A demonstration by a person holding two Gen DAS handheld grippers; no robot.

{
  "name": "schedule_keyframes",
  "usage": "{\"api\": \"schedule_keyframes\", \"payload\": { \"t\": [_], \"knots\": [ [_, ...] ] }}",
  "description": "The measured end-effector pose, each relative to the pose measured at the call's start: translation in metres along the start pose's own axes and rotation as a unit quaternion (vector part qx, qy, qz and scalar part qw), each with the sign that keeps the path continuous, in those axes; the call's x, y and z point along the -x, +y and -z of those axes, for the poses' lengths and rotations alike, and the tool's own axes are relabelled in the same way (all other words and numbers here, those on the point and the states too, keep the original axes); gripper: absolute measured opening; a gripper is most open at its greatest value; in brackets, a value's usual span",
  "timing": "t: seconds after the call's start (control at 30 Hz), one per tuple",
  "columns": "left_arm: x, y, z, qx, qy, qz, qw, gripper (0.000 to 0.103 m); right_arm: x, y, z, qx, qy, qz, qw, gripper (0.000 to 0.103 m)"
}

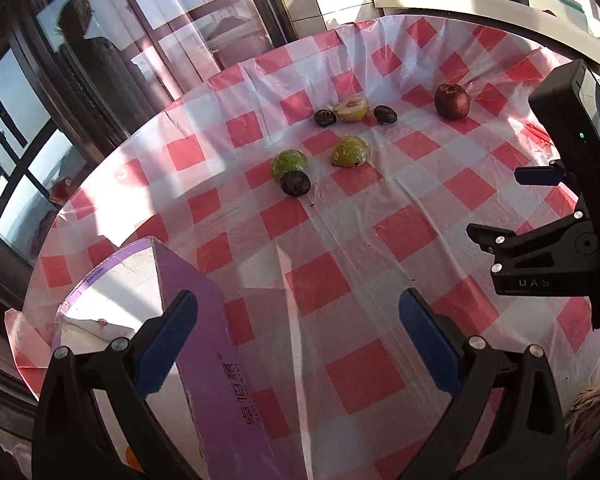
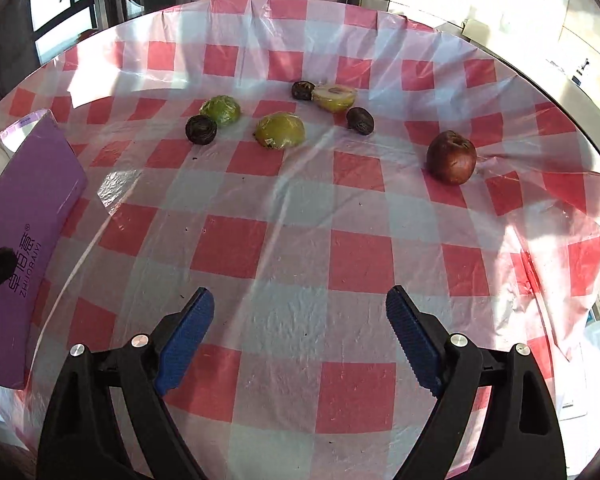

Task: Organize fruits
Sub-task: 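Withdraw both grippers from the box back toward the fruits, then grasp the green wrapped fruit with left gripper while right grasps the red apple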

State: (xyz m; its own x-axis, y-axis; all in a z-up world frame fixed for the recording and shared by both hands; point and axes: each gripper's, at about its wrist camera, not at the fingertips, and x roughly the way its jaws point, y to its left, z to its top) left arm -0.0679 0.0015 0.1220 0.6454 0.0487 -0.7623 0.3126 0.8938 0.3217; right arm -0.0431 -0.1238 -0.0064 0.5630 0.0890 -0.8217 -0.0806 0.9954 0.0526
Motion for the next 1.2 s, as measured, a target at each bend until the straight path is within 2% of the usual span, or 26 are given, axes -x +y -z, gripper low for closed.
{"api": "schedule_keyframes", "payload": {
  "t": [0.1, 0.17, 0.37, 0.6, 0.73, 0.97, 1.03, 1.07, 1.1, 1.17, 1.2],
  "knots": [
    [-0.018, -0.024, 0.001, -0.002, 0.035, 0.033, 0.9988, 0.101, -0.013, -0.027, 0.002, -0.022, 0.013, 0.006, 1.0, 0.084],
    [-0.031, -0.033, 0.003, 0.01, 0.061, 0.041, 0.9973, 0.101, -0.023, -0.042, 0.001, -0.034, 0.02, 0.008, 0.999, 0.084],
    [-0.052, -0.045, 0.013, 0.046, 0.118, 0.036, 0.9913, 0.101, -0.053, -0.076, -0.018, -0.057, 0.018, 0.021, 0.998, 0.084],
    [-0.069, -0.038, 0.02, 0.103, 0.164, 0.023, 0.9807, 0.101, -0.099, -0.12, -0.066, -0.089, 0.014, 0.042, 0.995, 0.084],
    [-0.078, -0.039, 0.019, 0.129, 0.182, 0.023, 0.9746, 0.099, -0.124, -0.136, -0.093, -0.094, 0.004, 0.048, 0.994, 0.084],
    [-0.102, -0.053, -0.003, 0.136, 0.186, 0.038, 0.9723, 0.092, -0.147, -0.157, -0.123, -0.112, -0.014, 0.027, 0.993, 0.084],
    [-0.115, -0.056, -0.015, 0.139, 0.185, 0.046, 0.9718, 0.084, -0.147, -0.161, -0.124, -0.109, -0.023, 0.021, 0.994, 0.08],
    [-0.121, -0.057, -0.022, 0.143, 0.186, 0.052, 0.9708, 0.077, -0.147, -0.163, -0.125, -0.108, -0.029, 0.02, 0.994, 0.07],
    [-0.13, -0.058, -0.03, 0.148, 0.186, 0.059, 0.9695, 0.073, -0.146, -0.165, -0.124, -0.105, -0.035, 0.019, 0.994, 0.065],
    [-0.147, -0.059, -0.047, 0.16, 0.182, 0.073, 0.9675, 0.059, -0.145, -0.167, -0.122, -0.099, -0.04, 0.017, 0.994, 0.062],
    [-0.155, -0.059, -0.056, 0.162, 0.179, 0.074, 0.9676, 0.055, -0.145, -0.168, -0.121, -0.098, -0.042, 0.016, 0.994, 0.062]
  ]
}}
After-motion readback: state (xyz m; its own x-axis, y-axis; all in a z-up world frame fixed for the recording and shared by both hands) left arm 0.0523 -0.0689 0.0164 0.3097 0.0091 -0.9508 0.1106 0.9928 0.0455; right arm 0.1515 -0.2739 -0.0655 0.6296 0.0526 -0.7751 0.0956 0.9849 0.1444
